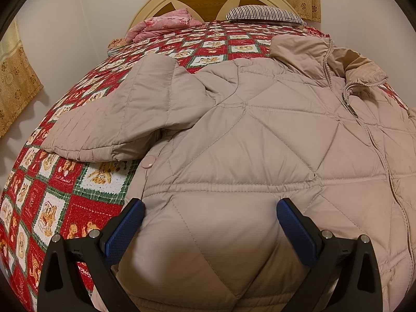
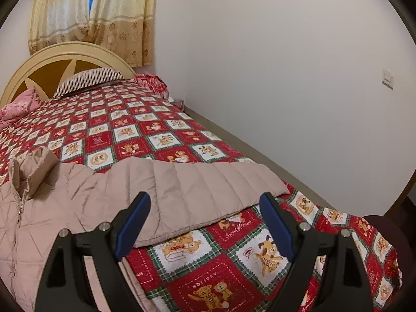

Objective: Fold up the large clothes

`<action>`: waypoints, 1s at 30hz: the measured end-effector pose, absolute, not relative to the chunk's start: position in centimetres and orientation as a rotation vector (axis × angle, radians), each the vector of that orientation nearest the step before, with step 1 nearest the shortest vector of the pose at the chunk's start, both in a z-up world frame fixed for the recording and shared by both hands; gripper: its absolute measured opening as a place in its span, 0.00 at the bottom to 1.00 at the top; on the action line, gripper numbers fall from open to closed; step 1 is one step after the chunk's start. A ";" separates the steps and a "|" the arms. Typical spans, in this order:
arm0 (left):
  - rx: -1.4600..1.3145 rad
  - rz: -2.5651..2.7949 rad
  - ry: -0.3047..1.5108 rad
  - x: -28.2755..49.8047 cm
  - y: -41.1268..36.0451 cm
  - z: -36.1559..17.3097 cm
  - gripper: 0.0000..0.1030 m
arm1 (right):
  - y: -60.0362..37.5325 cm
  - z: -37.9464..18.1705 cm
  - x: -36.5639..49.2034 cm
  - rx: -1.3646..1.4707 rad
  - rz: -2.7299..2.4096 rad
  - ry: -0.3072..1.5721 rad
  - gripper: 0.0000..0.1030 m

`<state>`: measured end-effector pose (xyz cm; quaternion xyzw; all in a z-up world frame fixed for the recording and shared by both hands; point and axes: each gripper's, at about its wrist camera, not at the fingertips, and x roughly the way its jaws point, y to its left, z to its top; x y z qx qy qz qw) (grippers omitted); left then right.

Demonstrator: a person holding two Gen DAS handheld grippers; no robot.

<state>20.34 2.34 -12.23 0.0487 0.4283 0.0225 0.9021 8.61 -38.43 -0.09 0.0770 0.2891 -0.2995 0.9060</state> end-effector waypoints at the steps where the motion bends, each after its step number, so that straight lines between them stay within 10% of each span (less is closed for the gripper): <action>1: 0.101 0.047 0.886 20.3 2.3 -12.2 0.99 | -39.5 -0.5 8.9 0.194 -0.608 0.611 0.86; 11: 0.109 0.052 0.885 20.4 2.2 -12.3 0.99 | -57.9 -10.1 8.3 0.941 -0.652 0.658 0.75; 19: 0.152 0.081 0.878 20.7 1.4 -12.4 0.99 | -60.0 -11.3 11.8 0.986 -0.722 0.656 0.75; 24: 0.150 0.081 0.879 20.6 1.4 -12.4 0.99 | -60.7 -11.7 12.0 0.909 -0.784 0.691 0.16; 30: 0.142 0.077 0.881 20.7 1.5 -12.4 0.99 | -59.7 -8.3 9.6 0.825 -0.703 0.571 0.09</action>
